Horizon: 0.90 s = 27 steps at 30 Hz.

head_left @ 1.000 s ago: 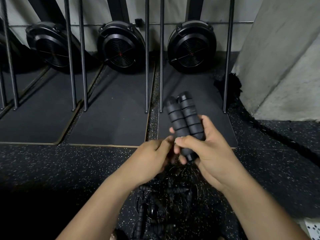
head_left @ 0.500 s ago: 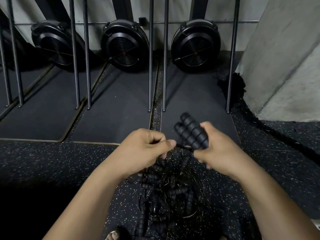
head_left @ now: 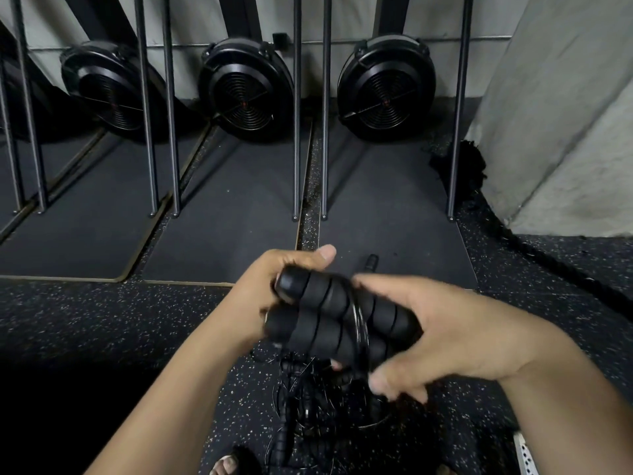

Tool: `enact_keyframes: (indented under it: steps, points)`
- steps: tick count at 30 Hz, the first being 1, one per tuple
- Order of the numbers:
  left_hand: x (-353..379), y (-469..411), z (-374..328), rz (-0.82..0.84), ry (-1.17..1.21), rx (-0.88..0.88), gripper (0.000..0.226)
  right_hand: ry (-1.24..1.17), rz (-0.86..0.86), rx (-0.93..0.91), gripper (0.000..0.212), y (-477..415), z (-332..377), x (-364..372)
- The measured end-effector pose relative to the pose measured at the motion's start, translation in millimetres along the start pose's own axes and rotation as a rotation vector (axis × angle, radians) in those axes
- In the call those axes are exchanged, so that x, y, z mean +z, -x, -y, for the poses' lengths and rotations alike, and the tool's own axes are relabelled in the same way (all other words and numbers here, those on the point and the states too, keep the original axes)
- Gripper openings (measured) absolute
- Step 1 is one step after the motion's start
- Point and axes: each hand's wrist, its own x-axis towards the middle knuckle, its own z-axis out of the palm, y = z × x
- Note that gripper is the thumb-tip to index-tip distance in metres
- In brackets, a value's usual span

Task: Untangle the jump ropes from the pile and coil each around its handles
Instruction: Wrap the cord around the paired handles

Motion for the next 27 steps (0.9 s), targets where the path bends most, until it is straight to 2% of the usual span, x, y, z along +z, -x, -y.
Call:
enact_keyframes:
  steps: [2, 4, 7, 11, 14, 18, 20, 25, 27]
  points:
    - [4.2, -1.3, 1.7, -0.078, -0.076, -0.037, 0.02, -0.128, -0.114, -0.114, 0.058, -1.9, -2.5, 0.2]
    - [15.9, -0.6, -7.0, -0.086, -0.017, -0.089, 0.04, -0.231, -0.261, -0.202, 0.063, -5.2, -5.2, 0.3]
    - [29.9, 0.0, -18.0, 0.04, 0.015, -0.054, 0.058, -0.318, -0.538, -0.265, 0.067, -11.3, -8.7, -2.2]
    - [37.4, -0.4, -13.5, 0.092, -0.175, -0.047, 0.052, -0.253, -0.846, -0.236, 0.064, -25.5, -22.4, -7.3]
    - [37.2, -0.2, -13.0, 0.093, -0.319, -0.018, 0.044, -0.12, -0.987, -0.123, 0.063, -31.8, -34.1, -8.8]
    - [32.1, -0.5, -11.3, 0.03, -0.419, 0.004, 0.041, 0.193, -1.002, 0.032, 0.059, -32.1, -38.2, -8.6]
    - [28.6, 0.6, -11.3, 0.003, -0.475, 0.036, 0.042, 0.299, -0.946, 0.124, 0.056, -33.3, -37.4, -8.5]
    - [24.4, 3.6, -10.4, -0.082, -0.509, 0.076, 0.048, 0.323, -0.562, 0.308, 0.046, -28.5, -35.0, -8.2]
    - [27.4, 4.1, -9.4, -0.091, -0.523, 0.11, 0.05, 0.335, -0.383, 0.345, 0.051, -24.3, -33.4, -7.4]
